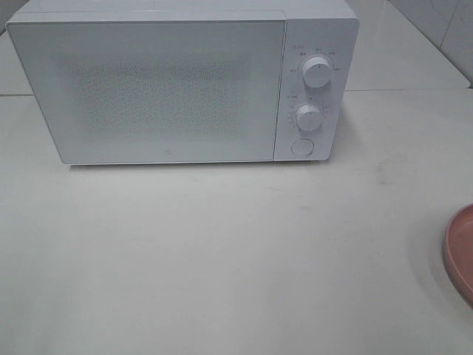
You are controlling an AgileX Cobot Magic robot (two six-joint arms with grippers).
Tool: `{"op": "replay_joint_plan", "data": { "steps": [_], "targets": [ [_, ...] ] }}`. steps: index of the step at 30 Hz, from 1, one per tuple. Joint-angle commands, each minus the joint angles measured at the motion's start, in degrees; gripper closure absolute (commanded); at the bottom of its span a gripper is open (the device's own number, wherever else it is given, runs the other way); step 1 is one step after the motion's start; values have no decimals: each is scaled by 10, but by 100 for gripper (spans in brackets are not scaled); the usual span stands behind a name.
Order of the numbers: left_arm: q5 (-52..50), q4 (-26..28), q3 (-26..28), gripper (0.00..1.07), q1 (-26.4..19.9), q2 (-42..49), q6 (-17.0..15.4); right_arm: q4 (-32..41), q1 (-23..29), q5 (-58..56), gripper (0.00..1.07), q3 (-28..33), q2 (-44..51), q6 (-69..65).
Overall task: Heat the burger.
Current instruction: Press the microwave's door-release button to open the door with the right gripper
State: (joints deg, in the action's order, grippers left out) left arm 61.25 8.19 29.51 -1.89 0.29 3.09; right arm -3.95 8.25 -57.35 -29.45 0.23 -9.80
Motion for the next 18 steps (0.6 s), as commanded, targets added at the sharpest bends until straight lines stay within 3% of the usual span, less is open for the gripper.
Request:
{"op": "replay_joint_plan", "data": {
  "steps": [1,18],
  "targets": [
    [-2,5,0,7,-2,3,-2,3,-1,3,31,-27,-11,6],
    [-2,5,0,7,-2,3,-2,2,-1,113,31,-42,-188,0]
  ]
}}
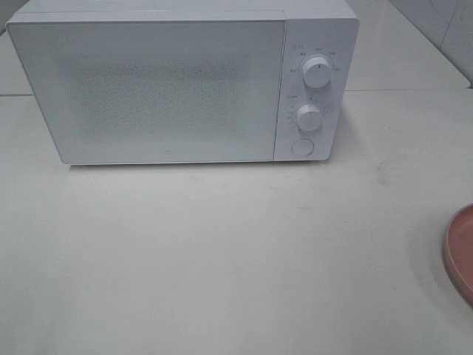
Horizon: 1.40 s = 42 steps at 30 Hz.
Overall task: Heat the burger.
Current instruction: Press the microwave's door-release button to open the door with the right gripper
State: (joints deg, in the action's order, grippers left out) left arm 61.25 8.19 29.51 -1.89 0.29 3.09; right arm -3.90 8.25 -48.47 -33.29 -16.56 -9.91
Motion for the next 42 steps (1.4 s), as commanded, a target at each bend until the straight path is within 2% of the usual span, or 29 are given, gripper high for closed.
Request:
{"op": "replay_joint_plan", "data": {
  "steps": [1,42],
  "targets": [
    [-2,5,0,7,-2,3,-2,2,-1,33,32,-3,-29,1],
    [-2,5,0,7,-2,3,-2,3,-1,418,32,-3,-360,1]
  ]
}}
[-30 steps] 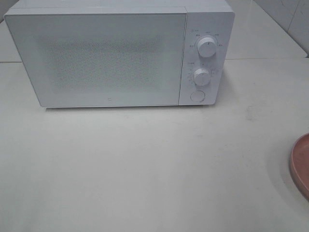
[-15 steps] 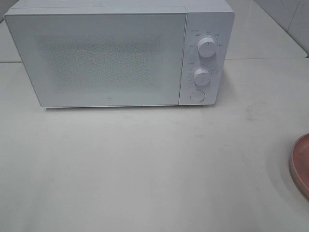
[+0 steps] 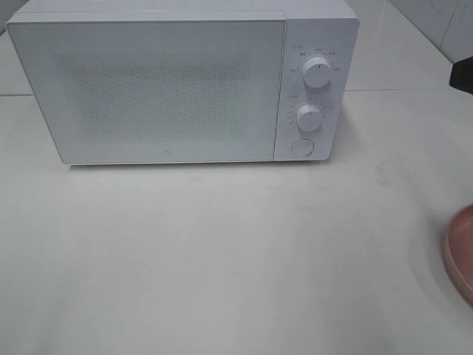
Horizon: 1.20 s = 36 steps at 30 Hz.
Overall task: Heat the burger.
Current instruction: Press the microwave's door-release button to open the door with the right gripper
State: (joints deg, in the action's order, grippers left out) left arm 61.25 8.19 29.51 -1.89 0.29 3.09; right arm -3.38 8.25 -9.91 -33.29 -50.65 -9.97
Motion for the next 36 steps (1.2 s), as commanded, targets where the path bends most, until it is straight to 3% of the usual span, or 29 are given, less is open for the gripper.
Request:
{"op": "replay_joint_plan", "data": {
  "steps": [1,15,22,29,34,36],
  "targets": [
    [-2,5,0,7,-2,3,-2,-2,-1,54,32,-3,-40,2],
    [-2,5,0,7,-2,3,-2,-2,-1,229,32,10,-169,1],
    [-2,5,0,7,-2,3,-2,-3,-1,385,32,57,-228,9],
    [-2,5,0,7,-2,3,-2,-2,-1,472,32,88,-273,39],
    [-2,5,0,7,-2,3,-2,42,39,545,32,111,-307,96],
    [-2,5,0,7,-2,3,-2,102,78,580,32,120,-331,136]
  ]
}}
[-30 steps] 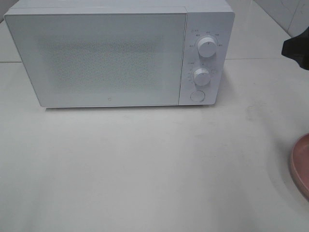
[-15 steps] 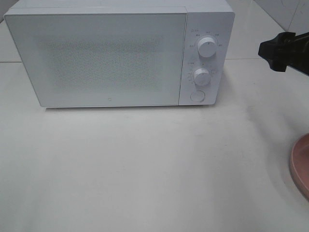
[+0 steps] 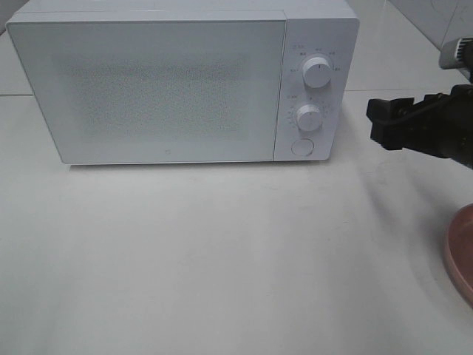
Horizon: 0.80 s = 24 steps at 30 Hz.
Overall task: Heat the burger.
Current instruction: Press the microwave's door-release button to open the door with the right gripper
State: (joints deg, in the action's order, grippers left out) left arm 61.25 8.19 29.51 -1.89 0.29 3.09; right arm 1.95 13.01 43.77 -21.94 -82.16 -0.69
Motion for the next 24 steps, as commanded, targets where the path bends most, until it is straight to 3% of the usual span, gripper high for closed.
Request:
{"op": "replay_joint_plan", "data": {
  "steps": [1,2,5,24],
  "targets": [
    [-2,5,0,7,-2,3,-2,49,31,43,32,6,-15,44],
    [-2,5,0,7,-2,3,-2,96,57,69,32,10,-31,73],
    [-2,5,0,7,-2,3,-2,148,99,93,32,10,-46,113],
    [-2,5,0,7,-2,3,-2,370,284,213,32,10,-113,180]
  ]
}}
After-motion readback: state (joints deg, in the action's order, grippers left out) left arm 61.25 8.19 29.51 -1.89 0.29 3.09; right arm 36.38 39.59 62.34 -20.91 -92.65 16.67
